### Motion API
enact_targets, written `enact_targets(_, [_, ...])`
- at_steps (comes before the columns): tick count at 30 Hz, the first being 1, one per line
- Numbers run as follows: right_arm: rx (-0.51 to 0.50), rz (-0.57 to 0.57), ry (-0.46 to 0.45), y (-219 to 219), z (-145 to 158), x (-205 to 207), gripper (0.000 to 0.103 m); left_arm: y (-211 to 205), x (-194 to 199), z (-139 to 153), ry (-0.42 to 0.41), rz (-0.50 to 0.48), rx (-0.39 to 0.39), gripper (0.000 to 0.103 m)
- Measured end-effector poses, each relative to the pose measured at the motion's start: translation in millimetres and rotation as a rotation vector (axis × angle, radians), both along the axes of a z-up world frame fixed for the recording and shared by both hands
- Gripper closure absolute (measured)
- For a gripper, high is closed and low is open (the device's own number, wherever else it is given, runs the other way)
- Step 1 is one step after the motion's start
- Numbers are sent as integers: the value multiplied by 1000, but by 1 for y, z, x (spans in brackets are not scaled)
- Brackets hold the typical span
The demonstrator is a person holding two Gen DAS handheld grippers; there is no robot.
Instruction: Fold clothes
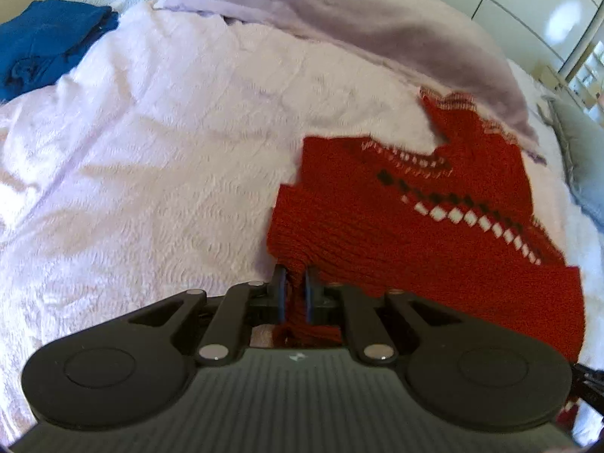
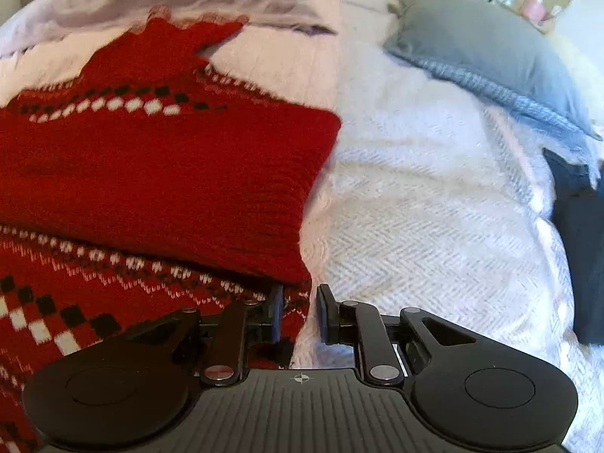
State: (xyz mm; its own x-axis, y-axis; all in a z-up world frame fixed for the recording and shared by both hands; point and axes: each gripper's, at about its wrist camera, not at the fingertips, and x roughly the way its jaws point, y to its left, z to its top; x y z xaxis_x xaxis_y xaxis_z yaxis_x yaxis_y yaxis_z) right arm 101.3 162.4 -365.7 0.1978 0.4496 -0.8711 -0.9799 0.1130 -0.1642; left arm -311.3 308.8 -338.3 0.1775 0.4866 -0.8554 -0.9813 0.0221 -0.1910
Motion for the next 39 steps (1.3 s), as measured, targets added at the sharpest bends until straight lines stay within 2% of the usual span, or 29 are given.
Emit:
enact_targets(3, [-35, 17, 25, 8, 7, 3, 86, 5, 0, 0, -12, -16, -17, 89])
enact_targets(6, [-46, 6, 94, 13, 22, 10, 86, 12, -7, 5, -62, -7, -33, 83])
enact_targets(9, [10, -52, 196, 16, 41, 26, 85, 17, -18, 7, -128, 23, -44, 72])
enact_targets(12, [78, -161, 302, 27, 50, 50, 80, 26, -28, 1, -164, 65, -61, 64])
enact_targets(14, [118, -236, 373, 37, 48, 65, 79, 34, -30, -9, -176, 79, -76, 68])
enact_targets(16, [149, -288, 436, 51, 38, 74, 79, 39, -28, -14, -171, 64, -67, 94])
enact_targets(17, [132, -292, 424, 58, 31, 73, 79, 40, -24, -14, -159, 47, -51, 98])
enact_targets(18, [116, -295, 412, 65, 25, 73, 79, 41, -21, -13, -146, 30, -35, 98])
enact_targets(21, [67, -305, 375, 87, 4, 71, 79, 40, -15, -5, -25, 16, 9, 95])
enact_targets(22, [63, -308, 369, 92, 1, 70, 79, 39, -14, -3, 20, 23, 22, 96])
enact_targets(24, [107, -312, 362, 90, 10, 67, 79, 36, -17, 9, 52, 34, 72, 95])
enact_targets(27, [158, -287, 325, 91, 22, 62, 79, 35, -14, 20, -29, 3, 99, 95])
enact_targets(29, [166, -270, 327, 95, 23, 63, 79, 35, -1, 17, -81, -84, 80, 95])
enact_targets(31, [175, -252, 329, 99, 24, 63, 79, 36, 19, 3, -52, -176, 49, 94])
enact_targets(33, [183, -234, 332, 103, 25, 64, 79, 40, 32, -15, 10, -212, 28, 91])
enact_targets(35, [191, -217, 334, 107, 26, 65, 79, 47, 34, -21, 8, -188, 12, 92])
enact_targets(39, [207, -181, 338, 115, 28, 66, 79, 60, 29, -1, -5, -140, 88, 90])
